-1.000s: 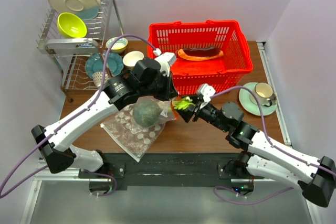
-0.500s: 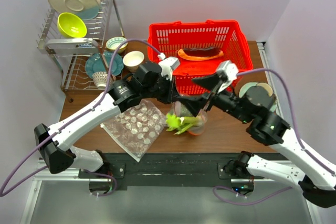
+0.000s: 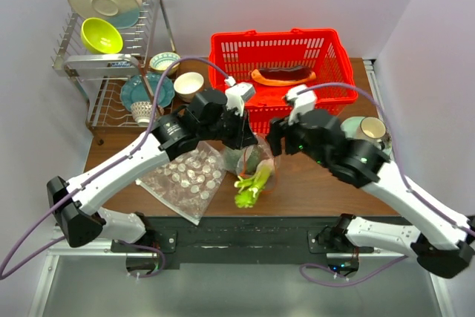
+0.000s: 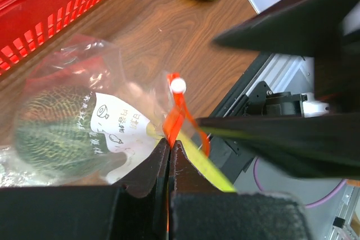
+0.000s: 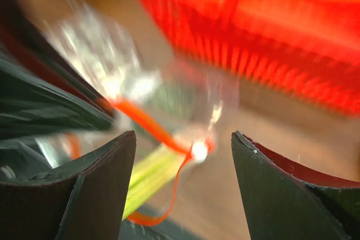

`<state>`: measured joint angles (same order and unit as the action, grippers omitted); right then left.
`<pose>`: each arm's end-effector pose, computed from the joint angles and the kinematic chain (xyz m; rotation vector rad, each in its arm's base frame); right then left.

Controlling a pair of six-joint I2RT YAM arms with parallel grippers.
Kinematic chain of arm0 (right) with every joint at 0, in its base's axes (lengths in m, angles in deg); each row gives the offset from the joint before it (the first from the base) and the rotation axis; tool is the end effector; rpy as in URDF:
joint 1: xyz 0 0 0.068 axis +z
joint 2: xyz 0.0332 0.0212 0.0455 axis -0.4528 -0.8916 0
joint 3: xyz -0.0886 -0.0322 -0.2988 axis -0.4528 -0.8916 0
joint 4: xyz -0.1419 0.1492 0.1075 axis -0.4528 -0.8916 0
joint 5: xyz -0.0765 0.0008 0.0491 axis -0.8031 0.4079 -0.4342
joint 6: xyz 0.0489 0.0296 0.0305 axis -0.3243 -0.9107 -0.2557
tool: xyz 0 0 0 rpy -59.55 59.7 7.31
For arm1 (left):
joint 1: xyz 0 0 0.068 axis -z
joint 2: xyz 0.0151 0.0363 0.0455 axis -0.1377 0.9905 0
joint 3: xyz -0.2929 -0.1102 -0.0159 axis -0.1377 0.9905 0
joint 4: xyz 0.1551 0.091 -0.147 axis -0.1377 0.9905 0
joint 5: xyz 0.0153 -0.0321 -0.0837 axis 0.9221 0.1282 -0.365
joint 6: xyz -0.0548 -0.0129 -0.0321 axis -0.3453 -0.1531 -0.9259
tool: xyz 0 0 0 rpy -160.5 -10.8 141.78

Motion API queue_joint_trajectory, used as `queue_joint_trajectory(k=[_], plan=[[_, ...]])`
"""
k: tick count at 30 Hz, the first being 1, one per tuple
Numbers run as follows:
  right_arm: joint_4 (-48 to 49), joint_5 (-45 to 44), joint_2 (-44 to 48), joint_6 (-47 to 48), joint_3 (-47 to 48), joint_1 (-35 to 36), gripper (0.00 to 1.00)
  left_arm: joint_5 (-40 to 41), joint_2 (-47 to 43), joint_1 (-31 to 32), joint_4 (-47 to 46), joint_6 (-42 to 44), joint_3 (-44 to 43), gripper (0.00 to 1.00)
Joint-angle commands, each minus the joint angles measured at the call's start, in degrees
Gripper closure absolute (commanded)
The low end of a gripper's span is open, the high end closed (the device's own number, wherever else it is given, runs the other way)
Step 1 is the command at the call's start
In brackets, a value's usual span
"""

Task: Place the food in the zip-top bag and seal the zipper
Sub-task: Place the fake vegetable in the zipper food storage bag.

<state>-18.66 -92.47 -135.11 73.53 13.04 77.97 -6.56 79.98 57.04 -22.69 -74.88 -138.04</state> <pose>0.1130 0.1136 0.4265 -0.3913 1.9689 0.4291 0.1684 -0.2114 0.4117 0.5271 2.2120 -1.0116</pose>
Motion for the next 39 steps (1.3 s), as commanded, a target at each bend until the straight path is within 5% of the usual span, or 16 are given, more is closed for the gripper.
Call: queue_joint_trajectory(k=[1,9,16,18,19,30,39], plan=[[-4.72,7.08,-0.21,-3.87,-5.14,0.19,0.29,0.67,-3.42,-0.61,-1.38,1.35,-2.73,1.00],[-4.81,8.76,-3.72,-8.97,-8.93,0.19,0.35,0.93,-3.69,-0.61,-1.03,0.82,-2.91,1.00],[1.78,12.10,-6.26,-10.56,-14.64,0.19,0.69,1.90,-4.48,-0.87,0.20,0.73,-3.34,1.00],[1.88,11.58,-6.97,-10.38,-14.12,0.19,0.97,2.51,-4.83,-0.96,0.72,0.82,-3.35,1.00],[1.18,10.71,-7.15,-10.38,-12.38,0.19,1.00,2.78,-4.92,-1.05,0.99,0.82,-3.35,1.00],[-17.63,0.16,-6.70,-7.22,18.30,0.19,1.00,8.23,-1.67,-3.94,15.57,4.77,-4.58,1.00],[-12.90,1.47,-9.08,-12.83,9.20,0.11,1.00,2.96,0.44,-6.06,18.04,8.11,-6.60,0.97]])
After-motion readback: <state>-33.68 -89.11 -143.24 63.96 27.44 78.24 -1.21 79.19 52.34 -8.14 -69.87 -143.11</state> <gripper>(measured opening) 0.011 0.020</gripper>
